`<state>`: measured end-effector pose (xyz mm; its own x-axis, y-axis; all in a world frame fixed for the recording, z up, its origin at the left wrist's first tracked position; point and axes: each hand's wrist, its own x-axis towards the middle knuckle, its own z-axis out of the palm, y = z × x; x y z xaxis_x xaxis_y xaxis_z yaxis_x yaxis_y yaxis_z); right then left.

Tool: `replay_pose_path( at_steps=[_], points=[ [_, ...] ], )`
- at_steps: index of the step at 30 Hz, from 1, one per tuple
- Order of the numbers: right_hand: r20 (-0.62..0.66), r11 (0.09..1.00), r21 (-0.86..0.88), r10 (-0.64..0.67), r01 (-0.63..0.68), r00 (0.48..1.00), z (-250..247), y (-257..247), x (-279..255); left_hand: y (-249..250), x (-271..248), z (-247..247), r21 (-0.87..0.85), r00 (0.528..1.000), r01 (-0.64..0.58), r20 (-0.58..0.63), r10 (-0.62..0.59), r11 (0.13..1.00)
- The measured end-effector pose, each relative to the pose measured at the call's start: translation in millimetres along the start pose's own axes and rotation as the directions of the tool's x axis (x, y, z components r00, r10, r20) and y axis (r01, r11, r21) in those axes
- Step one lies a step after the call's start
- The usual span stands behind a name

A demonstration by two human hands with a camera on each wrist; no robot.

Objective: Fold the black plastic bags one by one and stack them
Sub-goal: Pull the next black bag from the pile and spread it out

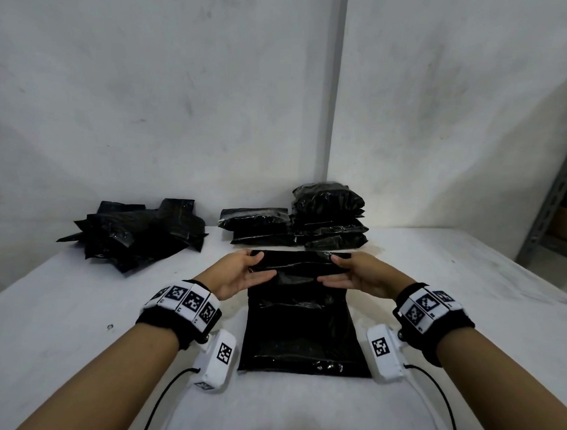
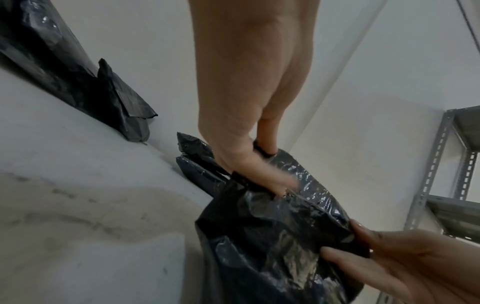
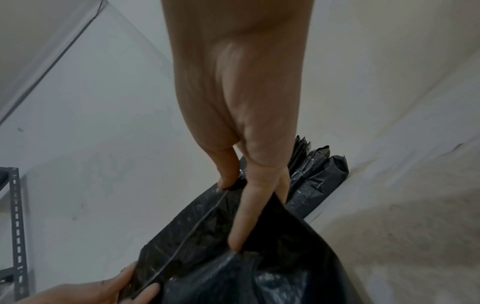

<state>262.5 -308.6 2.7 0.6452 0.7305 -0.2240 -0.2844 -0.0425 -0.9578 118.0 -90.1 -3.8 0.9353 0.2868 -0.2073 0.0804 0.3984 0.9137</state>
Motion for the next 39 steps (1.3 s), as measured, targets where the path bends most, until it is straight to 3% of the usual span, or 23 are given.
replay_pose_path(
  at_steps=[6,12,17,19,23,26,29,33,39],
  points=[
    [-0.013,0.981,-0.190,0.038,-0.039,0.999,-5.6,13.2,0.3,-13.4,5.4,-9.7,0.146,0.999,0.050,0.004,-0.051,0.988],
    [-0.057,0.942,-0.334,-0.005,-0.015,0.998,-14.1,14.8,-3.9,-16.2,2.5,-18.1,0.221,1.000,0.018,0.007,-0.020,0.975],
    [-0.178,0.819,-0.573,-0.076,-0.040,0.981,-20.0,12.4,-10.9,-11.7,-4.4,-19.5,0.348,1.000,0.021,-0.002,-0.021,0.937],
    [-0.168,0.777,-0.629,-0.099,-0.029,0.981,-22.8,11.3,-12.6,-10.6,-7.9,-19.5,0.488,0.999,0.012,-0.043,0.010,0.873],
    [-0.122,0.767,-0.641,-0.057,-0.035,0.991,-23.0,8.2,-22.0,-9.7,-17.1,-20.7,0.613,0.999,0.004,-0.029,0.018,0.790],
    [-0.061,0.801,-0.596,0.030,-0.061,0.998,-22.6,7.6,-30.7,-9.5,-28.7,-17.7,0.659,1.000,0.018,-0.021,-0.005,0.752],
    [-0.030,0.835,-0.548,0.037,-0.047,0.999,-24.7,10.0,-36.2,-9.6,-37.7,-14.4,0.721,0.999,0.012,-0.029,0.012,0.693],
    [-0.015,0.824,-0.559,0.105,-0.095,0.994,-26.0,14.7,-42.5,-9.9,-50.2,-10.5,0.707,1.000,0.012,-0.017,0.000,0.707],
    [0.028,0.790,-0.596,0.199,-0.144,0.980,-34.4,20.7,-47.5,-12.1,-68.8,-4.5,0.723,0.994,0.077,-0.003,-0.109,0.686]
  ],
)
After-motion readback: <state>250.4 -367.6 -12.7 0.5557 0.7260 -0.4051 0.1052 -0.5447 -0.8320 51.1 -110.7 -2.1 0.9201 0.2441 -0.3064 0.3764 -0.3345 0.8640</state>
